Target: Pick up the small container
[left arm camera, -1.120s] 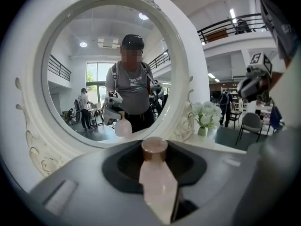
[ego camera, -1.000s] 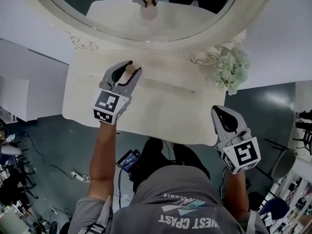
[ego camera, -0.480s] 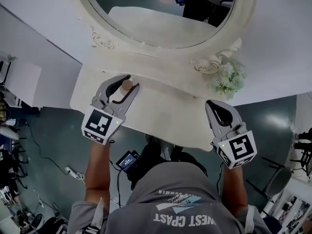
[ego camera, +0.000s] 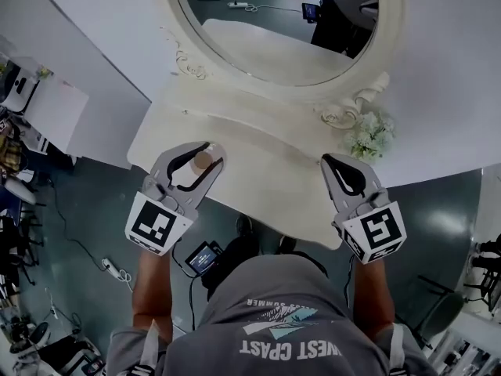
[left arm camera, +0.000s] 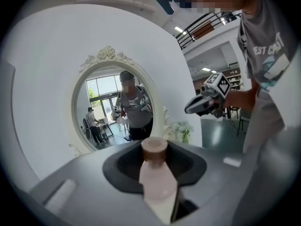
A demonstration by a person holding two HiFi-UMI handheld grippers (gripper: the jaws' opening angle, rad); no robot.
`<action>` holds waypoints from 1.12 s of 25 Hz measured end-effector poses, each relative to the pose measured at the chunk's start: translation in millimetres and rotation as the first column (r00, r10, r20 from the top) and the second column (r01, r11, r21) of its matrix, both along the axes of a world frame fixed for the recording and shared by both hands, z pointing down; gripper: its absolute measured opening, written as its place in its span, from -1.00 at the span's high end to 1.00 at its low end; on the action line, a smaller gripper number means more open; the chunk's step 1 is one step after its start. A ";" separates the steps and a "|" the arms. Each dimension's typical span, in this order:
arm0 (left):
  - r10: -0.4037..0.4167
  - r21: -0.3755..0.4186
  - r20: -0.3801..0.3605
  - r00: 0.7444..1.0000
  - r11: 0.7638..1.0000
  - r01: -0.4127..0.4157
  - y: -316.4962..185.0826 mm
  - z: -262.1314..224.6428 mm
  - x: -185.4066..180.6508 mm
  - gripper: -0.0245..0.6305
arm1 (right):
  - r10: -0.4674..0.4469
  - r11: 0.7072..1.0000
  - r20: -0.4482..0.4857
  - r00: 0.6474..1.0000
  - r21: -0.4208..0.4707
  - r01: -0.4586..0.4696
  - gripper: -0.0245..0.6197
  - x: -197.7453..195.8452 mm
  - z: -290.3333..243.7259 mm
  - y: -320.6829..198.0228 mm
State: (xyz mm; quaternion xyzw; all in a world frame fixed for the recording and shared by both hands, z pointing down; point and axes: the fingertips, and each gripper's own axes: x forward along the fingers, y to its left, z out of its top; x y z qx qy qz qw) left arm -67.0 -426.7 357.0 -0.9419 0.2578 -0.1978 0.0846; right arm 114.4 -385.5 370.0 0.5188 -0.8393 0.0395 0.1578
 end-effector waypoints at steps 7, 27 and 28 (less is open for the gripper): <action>-0.045 0.010 -0.008 0.999 0.999 0.045 30.4 -15.4 -16.8 0.52 | -0.097 0.995 -0.044 0.994 0.036 0.098 0.92 -28.0 -14.8 -2.2; -0.115 -0.016 -0.019 0.993 0.993 0.115 60.9 -15.8 -49.3 0.52 | -0.182 0.982 -0.092 0.979 0.039 0.186 0.93 -59.4 -21.2 9.4; -0.112 -0.016 -0.017 0.994 0.994 0.112 61.2 -15.1 -49.6 0.52 | -0.180 0.982 -0.091 0.979 0.037 0.184 0.93 -59.9 -20.9 10.2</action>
